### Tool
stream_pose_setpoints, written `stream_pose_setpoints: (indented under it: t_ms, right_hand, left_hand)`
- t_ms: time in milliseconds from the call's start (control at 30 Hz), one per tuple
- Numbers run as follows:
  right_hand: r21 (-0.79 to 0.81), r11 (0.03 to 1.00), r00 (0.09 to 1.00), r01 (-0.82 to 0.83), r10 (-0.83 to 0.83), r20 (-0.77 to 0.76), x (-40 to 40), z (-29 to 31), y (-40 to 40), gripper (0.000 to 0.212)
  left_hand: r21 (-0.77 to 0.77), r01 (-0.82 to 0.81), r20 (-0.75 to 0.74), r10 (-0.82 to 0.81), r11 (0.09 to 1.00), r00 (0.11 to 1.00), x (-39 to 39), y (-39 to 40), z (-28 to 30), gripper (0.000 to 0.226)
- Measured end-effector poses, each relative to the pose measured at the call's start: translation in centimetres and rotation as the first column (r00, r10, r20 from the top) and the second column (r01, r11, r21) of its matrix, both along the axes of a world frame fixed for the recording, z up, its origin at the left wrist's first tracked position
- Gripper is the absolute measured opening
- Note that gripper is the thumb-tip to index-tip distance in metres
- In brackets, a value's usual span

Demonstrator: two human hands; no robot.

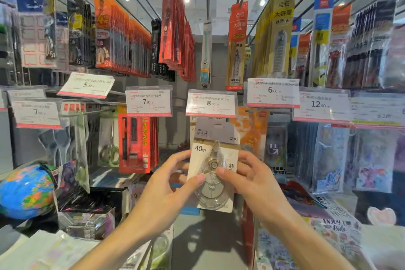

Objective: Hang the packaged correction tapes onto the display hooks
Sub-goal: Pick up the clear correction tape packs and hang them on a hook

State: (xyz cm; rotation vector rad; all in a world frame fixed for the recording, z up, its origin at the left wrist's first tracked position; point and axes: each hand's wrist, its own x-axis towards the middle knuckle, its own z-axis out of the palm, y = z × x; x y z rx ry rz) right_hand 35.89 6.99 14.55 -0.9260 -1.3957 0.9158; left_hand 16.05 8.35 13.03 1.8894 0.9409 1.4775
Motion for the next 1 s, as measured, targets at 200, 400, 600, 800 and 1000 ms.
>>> stream_pose_setpoints:
  t_ms: [200, 400, 600, 800, 1000]
  right_hand:
    - [0.057, 0.995, 0.992, 0.080, -0.085, 0.098, 3.0, 0.8, -0.5, 0.034]
    - [0.076, 0.994, 0.984, 0.079, -0.090, 0.152, 3.8, 0.8, -0.7, 0.033]
    - [0.112, 0.991, 0.977, 0.069, -0.090, 0.193, 2.4, 1.8, 0.6, 0.031]
    - [0.127, 0.988, 0.980, 0.084, -0.106, 0.169, 0.9, 2.9, 2.4, 0.041]
    - [0.116, 0.991, 0.983, 0.060, -0.079, 0.167, 0.3, 3.2, 3.1, 0.042]
  left_hand:
    - [0.148, -0.083, 0.094, 0.070, 0.985, 0.993, -0.8, 0.2, 5.3, 0.032]
    - [0.308, -0.087, 0.134, 0.048, 0.948, 0.990, -0.5, -0.2, 9.6, 0.025]
    - [0.354, -0.098, 0.143, 0.050, 0.930, 0.989, -0.6, 0.0, 10.8, 0.016]
    - [0.357, -0.107, 0.121, 0.068, 0.928, 0.990, -0.8, 0.1, 10.6, 0.016]
    - [0.358, -0.114, 0.116, 0.077, 0.927, 0.990, -0.9, 0.2, 10.3, 0.015]
